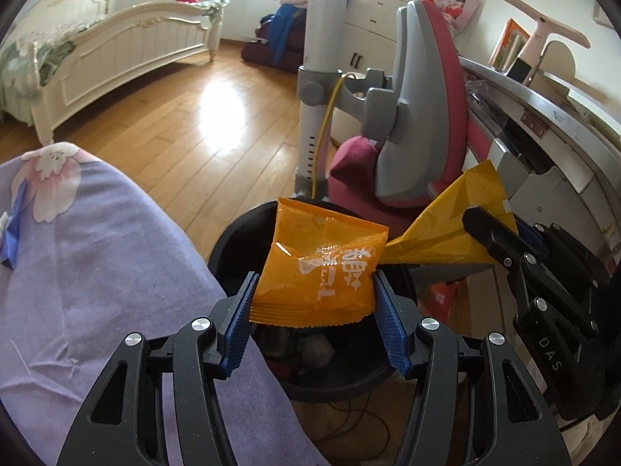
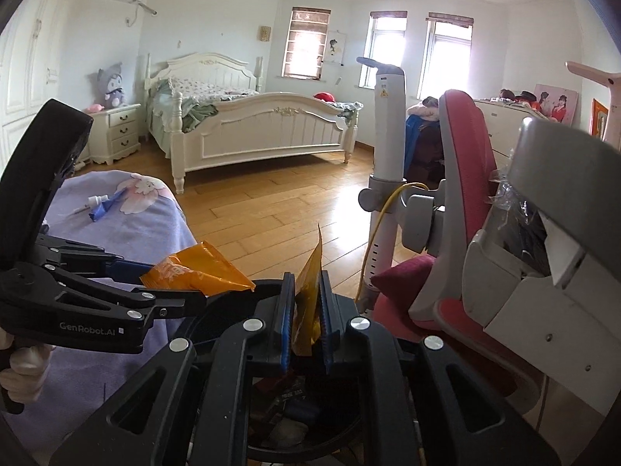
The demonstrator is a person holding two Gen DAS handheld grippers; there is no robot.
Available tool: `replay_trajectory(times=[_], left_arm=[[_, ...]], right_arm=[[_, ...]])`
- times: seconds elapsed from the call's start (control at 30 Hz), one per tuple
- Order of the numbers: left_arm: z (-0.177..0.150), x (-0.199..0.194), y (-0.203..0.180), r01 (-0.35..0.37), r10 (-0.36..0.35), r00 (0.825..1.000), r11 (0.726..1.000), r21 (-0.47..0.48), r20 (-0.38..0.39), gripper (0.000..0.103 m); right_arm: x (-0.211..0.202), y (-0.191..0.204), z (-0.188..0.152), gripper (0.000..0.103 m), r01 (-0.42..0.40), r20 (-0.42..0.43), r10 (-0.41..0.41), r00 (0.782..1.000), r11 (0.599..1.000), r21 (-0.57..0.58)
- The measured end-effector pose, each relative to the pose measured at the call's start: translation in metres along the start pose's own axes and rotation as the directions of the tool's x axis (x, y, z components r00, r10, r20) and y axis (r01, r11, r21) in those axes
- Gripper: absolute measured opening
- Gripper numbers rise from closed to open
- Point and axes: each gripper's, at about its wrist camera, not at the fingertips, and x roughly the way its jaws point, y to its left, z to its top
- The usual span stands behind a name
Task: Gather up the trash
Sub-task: 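Carry the orange bag and yellow sheet over the black bin and open both tools, then grasp the clear-and-black cap with the left tool while the right tool grasps the pink roller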
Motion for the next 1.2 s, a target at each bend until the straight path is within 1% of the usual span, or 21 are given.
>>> replay_trajectory(times=[0.03,0.07,0.1,0.13,0.17,0.27,0.4,0.5,0.6,0.67,0.73,0.8,0.83,0.87,0.9,0.93,0.97,1.0,1.07,1.17,1.2], left_arm=[[0.001,0.0,0.001,-0.005,0.005,1.0,1.0,-0.003,0.003,0.073],[0.002,-0.002,0.003,-0.004,0.004,1.0,1.0,-0.013,0.012,0.082],[0.003,-0.005,0.005,0.0,0.0,1.0,1.0,-0.022,0.023,0.084],[0.003,-0.009,0.007,-0.002,0.002,0.999,1.0,-0.027,0.032,0.084],[0.004,-0.013,0.009,-0.005,0.006,0.999,1.0,-0.029,0.039,0.084],[0.003,-0.029,0.016,-0.032,0.035,0.997,0.999,-0.037,0.074,0.084],[-0.002,-0.062,0.032,-0.072,0.081,0.988,0.995,-0.071,0.133,0.084],[-0.01,-0.093,0.052,-0.154,0.171,0.968,0.983,-0.105,0.183,0.084],[-0.021,-0.123,0.079,-0.231,0.259,0.945,0.961,-0.151,0.198,0.084],[-0.03,-0.14,0.1,-0.295,0.327,0.925,0.939,-0.177,0.194,0.084],[-0.04,-0.153,0.123,-0.345,0.38,0.909,0.916,-0.204,0.172,0.084],[-0.053,-0.165,0.149,-0.384,0.423,0.895,0.892,-0.24,0.14,0.084],[-0.059,-0.171,0.162,-0.393,0.433,0.893,0.884,-0.255,0.126,0.084],[-0.066,-0.175,0.176,-0.401,0.44,0.892,0.876,-0.268,0.106,0.084],[-0.072,-0.179,0.188,-0.412,0.449,0.889,0.868,-0.277,0.088,0.084],[-0.078,-0.181,0.198,-0.426,0.462,0.884,0.86,-0.279,0.074,0.084],[-0.083,-0.185,0.207,-0.435,0.469,0.881,0.855,-0.281,0.063,0.084],[-0.087,-0.186,0.215,-0.441,0.473,0.879,0.851,-0.285,0.052,0.084],[-0.095,-0.19,0.228,-0.436,0.465,0.885,0.852,-0.289,0.037,0.084],[-0.103,-0.191,0.239,-0.442,0.466,0.884,0.853,-0.278,0.023,0.084],[-0.106,-0.191,0.242,-0.445,0.467,0.884,0.852,-0.275,0.018,0.084]], right_arm=[[-0.001,0.0,-0.001,0.027,0.008,-0.001,-0.008,1.0,1.0,-0.003],[-0.002,-0.001,-0.002,0.055,0.016,0.001,-0.016,1.0,1.0,-0.006],[-0.005,0.0,-0.002,0.084,0.027,0.011,-0.027,1.0,1.0,-0.008],[-0.01,0.0,-0.003,0.088,0.034,0.033,-0.034,0.999,0.999,-0.009],[-0.013,0.001,-0.003,0.088,0.021,0.043,-0.02,0.999,1.0,-0.01],[-0.013,0.004,-0.003,0.087,-0.016,0.026,0.016,1.0,1.0,-0.001],[-0.015,0.01,0.001,0.087,-0.073,0.02,0.072,0.997,0.997,0.032],[-0.016,0.022,0.007,0.087,-0.129,0.016,0.128,0.992,0.991,0.048],[-0.016,0.039,0.015,0.086,-0.215,0.005,0.215,0.977,0.975,0.058],[-0.015,0.055,0.02,0.086,-0.32,-0.015,0.322,0.947,0.945,0.071],[-0.014,0.076,0.023,0.086,-0.431,-0.052,0.435,0.899,0.9,0.073],[-0.015,0.1,0.022,0.086,-0.54,-0.098,0.543,0.834,0.84,0.06],[-0.015,0.115,0.021,0.086,-0.597,-0.128,0.597,0.792,0.801,0.048],[-0.015,0.13,0.02,0.086,-0.638,-0.161,0.634,0.756,0.769,0.034],[-0.015,0.144,0.018,0.087,-0.668,-0.19,0.658,0.729,0.744,0.017],[-0.015,0.158,0.016,0.087,-0.69,-0.219,0.673,0.707,0.724,-0.002],[-0.015,0.171,0.014,0.087,-0.707,-0.245,0.681,0.69,0.707,-0.025],[-0.016,0.184,0.012,0.092,-0.721,-0.268,0.686,0.677,0.691,-0.05],[-0.014,0.209,0.005,0.094,-0.746,-0.328,0.686,0.65,0.658,-0.103],[-0.014,0.234,-0.001,0.094,-0.769,-0.383,0.681,0.625,0.621,-0.152],[-0.013,0.239,-0.003,0.094,-0.77,-0.396,0.674,0.624,0.617,-0.162]])
